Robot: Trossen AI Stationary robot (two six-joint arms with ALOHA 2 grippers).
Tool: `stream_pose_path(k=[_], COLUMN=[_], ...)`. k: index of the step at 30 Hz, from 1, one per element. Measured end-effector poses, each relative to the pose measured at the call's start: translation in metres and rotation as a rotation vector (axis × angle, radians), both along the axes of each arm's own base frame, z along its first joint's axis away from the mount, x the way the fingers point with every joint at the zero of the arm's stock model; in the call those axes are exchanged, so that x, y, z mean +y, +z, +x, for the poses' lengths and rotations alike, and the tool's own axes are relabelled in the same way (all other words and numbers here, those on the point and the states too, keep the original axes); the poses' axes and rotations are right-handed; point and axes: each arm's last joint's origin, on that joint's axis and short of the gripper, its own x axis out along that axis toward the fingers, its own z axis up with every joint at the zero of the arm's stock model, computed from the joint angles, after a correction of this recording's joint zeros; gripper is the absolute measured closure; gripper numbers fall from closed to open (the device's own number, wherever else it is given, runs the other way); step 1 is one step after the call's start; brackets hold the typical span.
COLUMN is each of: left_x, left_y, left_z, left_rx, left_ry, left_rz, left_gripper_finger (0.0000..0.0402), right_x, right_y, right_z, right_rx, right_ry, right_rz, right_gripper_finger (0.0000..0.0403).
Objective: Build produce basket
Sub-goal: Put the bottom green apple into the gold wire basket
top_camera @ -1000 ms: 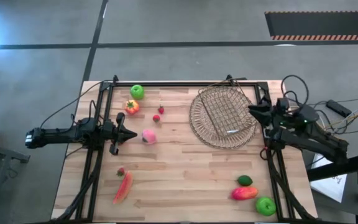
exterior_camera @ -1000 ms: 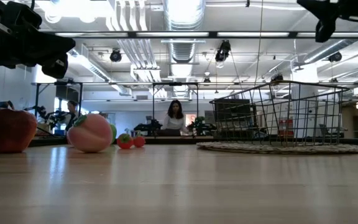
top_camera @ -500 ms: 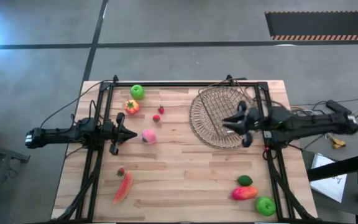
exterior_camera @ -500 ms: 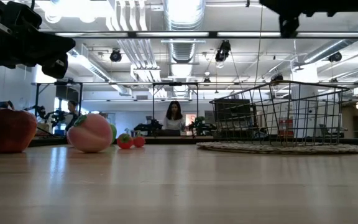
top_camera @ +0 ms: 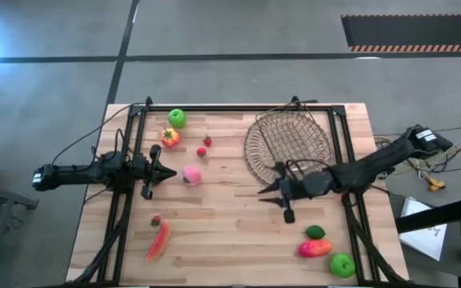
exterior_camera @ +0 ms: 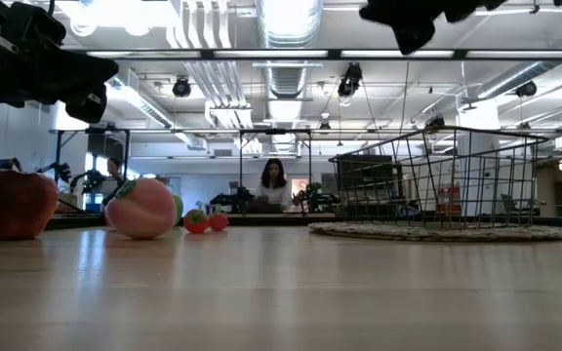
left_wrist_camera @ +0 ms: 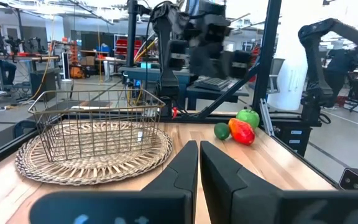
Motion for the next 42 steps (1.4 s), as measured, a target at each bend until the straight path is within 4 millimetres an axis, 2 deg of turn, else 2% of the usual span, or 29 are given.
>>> stream_pose_path(k=[12,19,24,30,36,42], left_x=[0.000,0.000,0.000,0.000,0.000,0.000], left_y=[0.000,0.000,0.000,0.000,0.000,0.000], left_z=[0.000,0.000,0.000,0.000,0.000,0.000], left_rx=[0.000,0.000,0.000,0.000,0.000,0.000], left_ry=[0.000,0.000,0.000,0.000,0.000,0.000], left_rz=[0.000,0.000,0.000,0.000,0.000,0.000], left_gripper_finger=[0.0400,0.0400,0.0400,0.0400,0.0400,0.0400], right_x=[0.044,0.060,0.071,0.081,0.085,0.082], right_y=[-0.032,-0.038,-0.042,-0.055,-0.067,-0.065], right_z=[0.042,0.064,0.091,0.118,0.127,0.120], right_rx=[0.198,0.362,0.371,0.444,0.460,0.467], right_ry=[0.045,0.018,-0.002,-0.041,-0.072,-0.084], right_rz=[0.013,0.011,0.038,-0.075,-0.126,-0.110], right_gripper_finger=[0.0303,0.0250,0.0203,0.0160,0.0121,0.0092])
